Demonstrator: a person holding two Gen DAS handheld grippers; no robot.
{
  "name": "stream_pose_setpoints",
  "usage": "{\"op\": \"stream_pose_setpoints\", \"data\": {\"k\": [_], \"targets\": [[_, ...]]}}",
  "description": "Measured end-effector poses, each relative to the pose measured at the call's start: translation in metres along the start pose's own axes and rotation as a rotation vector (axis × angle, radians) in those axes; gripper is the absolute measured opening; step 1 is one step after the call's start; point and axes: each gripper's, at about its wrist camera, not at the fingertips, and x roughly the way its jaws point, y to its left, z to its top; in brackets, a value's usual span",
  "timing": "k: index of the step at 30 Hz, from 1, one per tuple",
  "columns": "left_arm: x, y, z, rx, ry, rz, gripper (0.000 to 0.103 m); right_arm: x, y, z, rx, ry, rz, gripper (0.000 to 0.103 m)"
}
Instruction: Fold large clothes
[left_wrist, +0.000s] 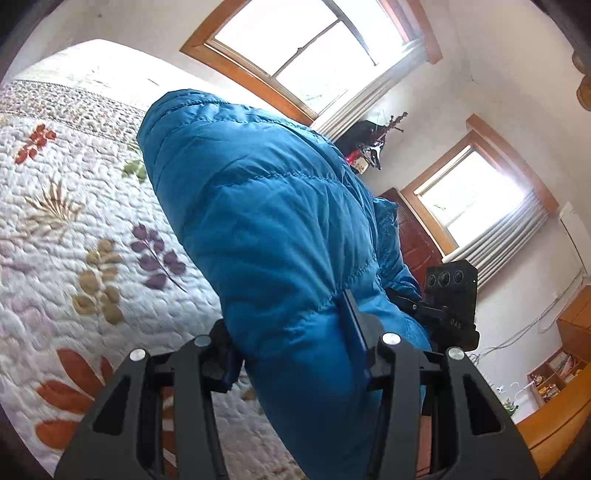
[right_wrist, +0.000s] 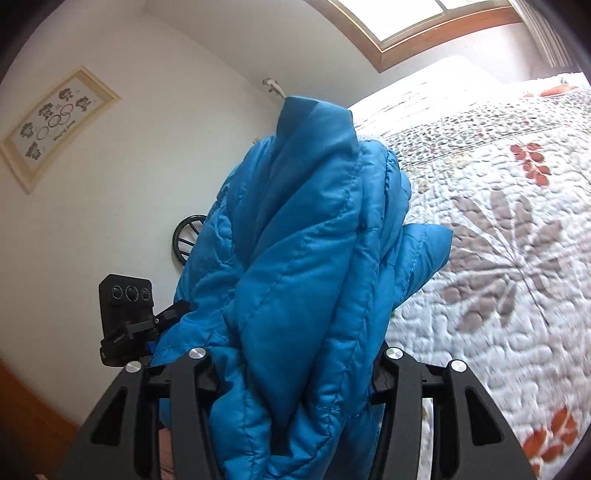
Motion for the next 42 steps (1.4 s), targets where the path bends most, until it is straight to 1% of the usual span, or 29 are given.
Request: {"op": "stream_pose_setpoints", "data": {"k": [3,7,10,12,13,14,15,16,17,20,21,22,23,25,27,28,32,35,40,42], "targets": [[0.000,0.031,0.022,-0.035,-0.014,0.031,0.046,0.042,-0.006,0.025,0.006,0.035,0.003,0.051],[0.003,0.069,0.051,-0.070,-0.017,0.071,0.046,0.093,-0.020,0.045,0.026,0.079,0.011,0.051],[0.006,0.100,0.059,-0.103,-0.009,0.095,0.046,0.125,-0.038,0.048,0.064,0.107,0.012,0.051],[0.014,0.125,0.058,-0.140,0.023,0.125,0.048,0.144,-0.052,0.042,0.096,0.133,0.005,0.051],[0.017,0.137,0.054,-0.150,0.033,0.140,0.052,0.149,-0.060,0.039,0.108,0.132,0.021,0.053],[0.019,0.145,0.050,-0.162,0.037,0.132,0.055,0.151,-0.065,0.037,0.127,0.131,0.048,0.055],[0.019,0.150,0.047,-0.176,0.037,0.113,0.055,0.150,-0.068,0.035,0.139,0.135,0.059,0.055],[0.017,0.151,0.047,-0.186,0.037,0.107,0.055,0.148,-0.066,0.035,0.134,0.139,0.051,0.058],[0.017,0.150,0.049,-0.187,0.041,0.117,0.056,0.146,-0.064,0.036,0.121,0.140,0.033,0.061],[0.009,0.141,0.049,-0.189,0.039,0.177,0.061,0.132,-0.053,0.035,0.116,0.127,-0.006,0.073],[0.003,0.136,0.047,-0.189,0.036,0.190,0.061,0.126,-0.052,0.034,0.125,0.123,-0.001,0.073],[-0.003,0.131,0.043,-0.187,0.030,0.197,0.065,0.123,-0.049,0.028,0.134,0.119,0.002,0.074],[-0.010,0.126,0.038,-0.184,0.023,0.204,0.067,0.115,-0.049,0.024,0.143,0.115,0.006,0.074],[-0.023,0.116,0.031,-0.173,0.004,0.222,0.067,0.105,-0.053,0.019,0.155,0.106,0.019,0.074],[-0.033,0.106,0.021,-0.157,-0.006,0.217,0.068,0.097,-0.056,0.012,0.162,0.104,0.023,0.074],[-0.035,0.101,0.017,-0.145,-0.009,0.229,0.069,0.093,-0.058,0.009,0.164,0.102,0.023,0.073],[-0.035,0.088,-0.004,-0.107,0.003,0.310,0.069,0.088,-0.068,-0.001,0.177,0.107,0.013,0.067],[-0.031,0.091,-0.011,-0.086,0.018,0.342,0.069,0.099,-0.073,-0.009,0.194,0.134,-0.011,0.067],[-0.018,0.107,-0.018,-0.078,0.027,0.375,0.072,0.109,-0.070,-0.014,0.134,0.133,-0.071,0.065],[-0.017,0.112,-0.017,-0.099,0.032,0.361,0.073,0.109,-0.069,-0.013,0.135,0.129,-0.069,0.065]]}}
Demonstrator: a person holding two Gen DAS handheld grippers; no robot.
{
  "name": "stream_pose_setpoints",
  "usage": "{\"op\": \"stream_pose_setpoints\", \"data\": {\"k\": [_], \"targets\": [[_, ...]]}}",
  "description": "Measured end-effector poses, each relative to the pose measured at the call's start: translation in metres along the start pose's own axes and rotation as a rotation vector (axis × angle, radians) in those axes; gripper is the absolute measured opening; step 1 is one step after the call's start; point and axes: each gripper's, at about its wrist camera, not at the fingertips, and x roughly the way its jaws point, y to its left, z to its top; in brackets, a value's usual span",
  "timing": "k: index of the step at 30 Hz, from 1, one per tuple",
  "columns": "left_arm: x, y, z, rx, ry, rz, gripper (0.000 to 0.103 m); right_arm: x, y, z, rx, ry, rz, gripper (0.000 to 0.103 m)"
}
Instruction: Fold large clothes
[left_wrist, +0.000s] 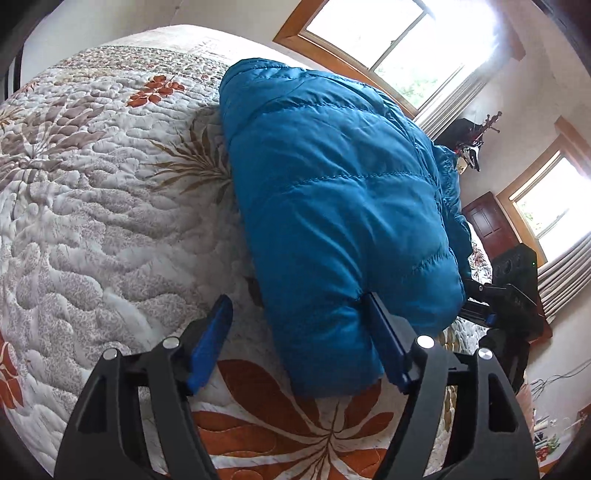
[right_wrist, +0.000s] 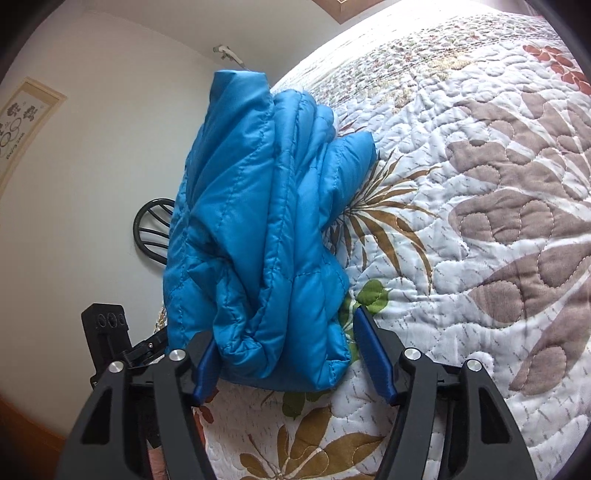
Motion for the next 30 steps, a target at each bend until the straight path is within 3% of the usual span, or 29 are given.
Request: {"op": "stream_pose_setpoints", "data": {"k": [3,6,9,11,14,16,19,26,30], "targets": [[-0.009,0.002,0.002,-0.047,0.008,-0.021,0.073,-0.009,0.008,-0.002,-0.021,-0.031,-0.016,0.066],[-0.033,-0.013,-0.006,-0.009,-0.041,0.043,0.071,-0.035,0.035,-0.014,-0.094,-0.085,-0.068,0.067],[-0.059,-0.030,-0.020,0.031,-0.093,0.107,0.078,-0.059,0.058,-0.032,-0.162,-0.132,-0.133,0.068],[-0.074,-0.040,-0.030,0.041,-0.121,0.149,0.088,-0.070,0.073,-0.046,-0.204,-0.155,-0.197,0.082],[-0.090,-0.054,-0.048,0.055,-0.156,0.229,0.090,-0.082,0.097,-0.075,-0.296,-0.192,-0.356,0.099],[-0.096,-0.063,-0.060,0.073,-0.157,0.295,0.090,-0.085,0.113,-0.094,-0.360,-0.203,-0.431,0.099],[-0.103,-0.071,-0.072,0.083,-0.174,0.334,0.091,-0.084,0.130,-0.114,-0.416,-0.201,-0.506,0.099],[-0.130,-0.097,-0.101,0.136,-0.252,0.443,0.095,-0.084,0.151,-0.144,-0.472,-0.186,-0.557,0.099],[-0.146,-0.111,-0.114,0.173,-0.277,0.443,0.097,-0.090,0.160,-0.153,-0.476,-0.189,-0.555,0.099]]}}
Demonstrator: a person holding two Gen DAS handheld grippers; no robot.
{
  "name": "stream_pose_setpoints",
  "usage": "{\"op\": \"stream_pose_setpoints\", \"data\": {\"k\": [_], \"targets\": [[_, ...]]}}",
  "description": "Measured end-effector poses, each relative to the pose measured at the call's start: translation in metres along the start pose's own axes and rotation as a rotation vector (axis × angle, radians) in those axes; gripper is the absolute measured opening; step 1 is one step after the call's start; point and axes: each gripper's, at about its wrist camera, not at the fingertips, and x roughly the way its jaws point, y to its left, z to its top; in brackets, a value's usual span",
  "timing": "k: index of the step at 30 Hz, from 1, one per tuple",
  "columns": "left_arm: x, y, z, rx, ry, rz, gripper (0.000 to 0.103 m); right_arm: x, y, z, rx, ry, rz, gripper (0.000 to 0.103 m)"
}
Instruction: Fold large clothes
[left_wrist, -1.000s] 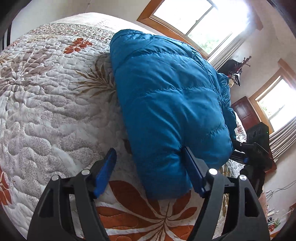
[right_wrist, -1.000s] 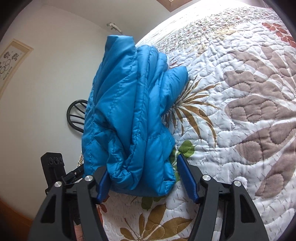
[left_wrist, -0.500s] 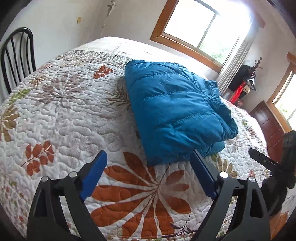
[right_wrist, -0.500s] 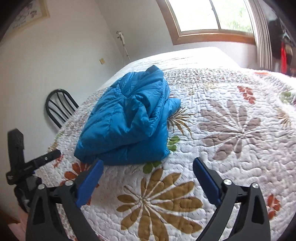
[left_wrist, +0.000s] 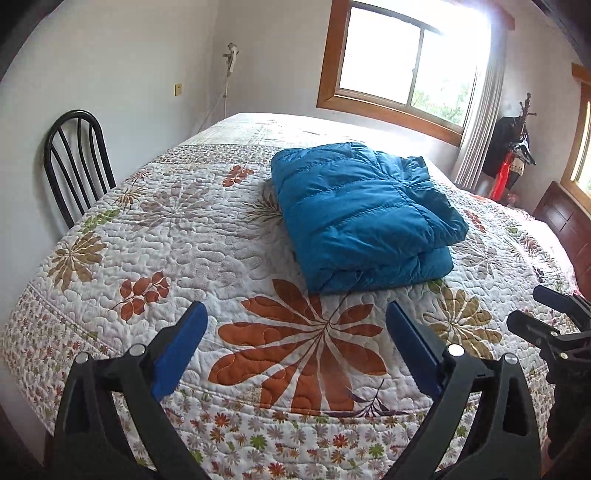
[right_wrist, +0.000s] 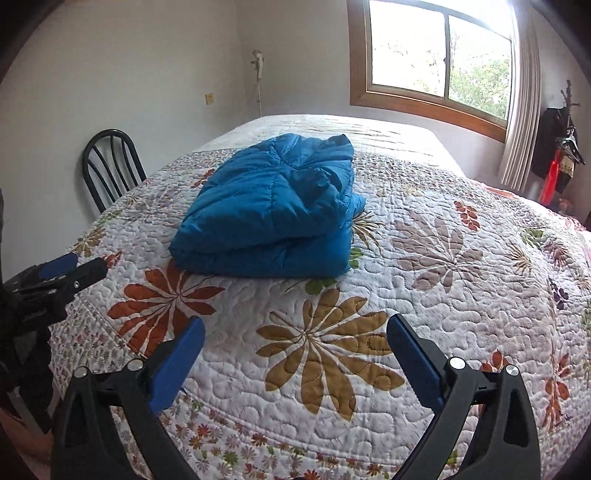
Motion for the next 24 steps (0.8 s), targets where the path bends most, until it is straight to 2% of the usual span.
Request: {"op": "stream_pose_setpoints", "data": {"k": [7,15,24], "targets": [[-0.032,-0.009,-0.012,0.016,-0.035,0.023,0.099,-0.021,0.001,-0.008,0.022,-0.006,0.027,0.099],[-0.054,-0.016,-0.025,0.023,-0.036,0.025,0.100,-0.048,0.002,-0.017,0.029,-0.037,0.030,0.099],[-0.072,-0.026,-0.039,0.043,-0.039,0.025,0.100,-0.057,0.003,-0.028,0.032,-0.042,0.041,0.099]]}}
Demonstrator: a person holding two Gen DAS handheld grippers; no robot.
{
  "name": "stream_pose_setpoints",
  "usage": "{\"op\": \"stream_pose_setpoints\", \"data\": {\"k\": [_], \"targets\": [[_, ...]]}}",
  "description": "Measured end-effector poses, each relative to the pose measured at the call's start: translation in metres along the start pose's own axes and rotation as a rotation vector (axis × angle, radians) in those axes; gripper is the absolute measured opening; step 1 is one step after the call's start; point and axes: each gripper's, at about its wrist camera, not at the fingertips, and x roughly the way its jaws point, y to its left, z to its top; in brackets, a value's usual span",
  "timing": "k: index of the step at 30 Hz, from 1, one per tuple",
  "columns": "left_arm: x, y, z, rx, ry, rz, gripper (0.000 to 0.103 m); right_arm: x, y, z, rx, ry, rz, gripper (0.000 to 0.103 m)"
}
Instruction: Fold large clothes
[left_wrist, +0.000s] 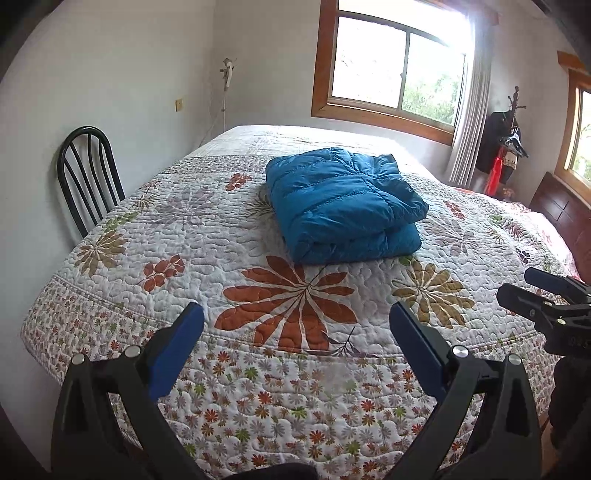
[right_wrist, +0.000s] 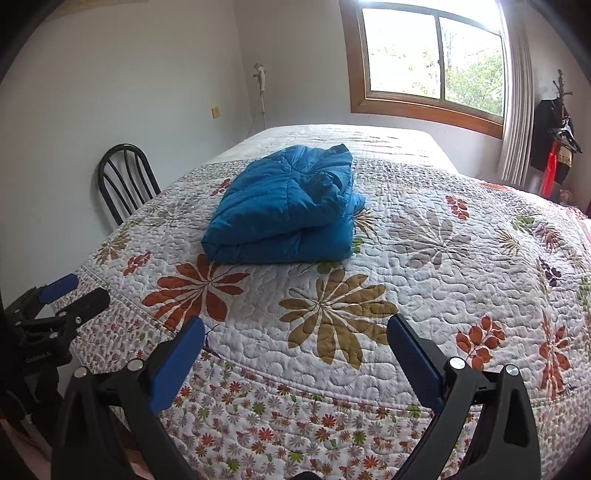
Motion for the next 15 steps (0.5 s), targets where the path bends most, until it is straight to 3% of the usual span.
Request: {"op": "stream_pose_setpoints", "data": {"k": [15], "targets": [[-0.0082,-0.0008,-0.0021,0.006,-0.015,0.008,0.100,-0.0047,0.0064,-0.0032,-0.021,0.001,-0.008,0.099]]}}
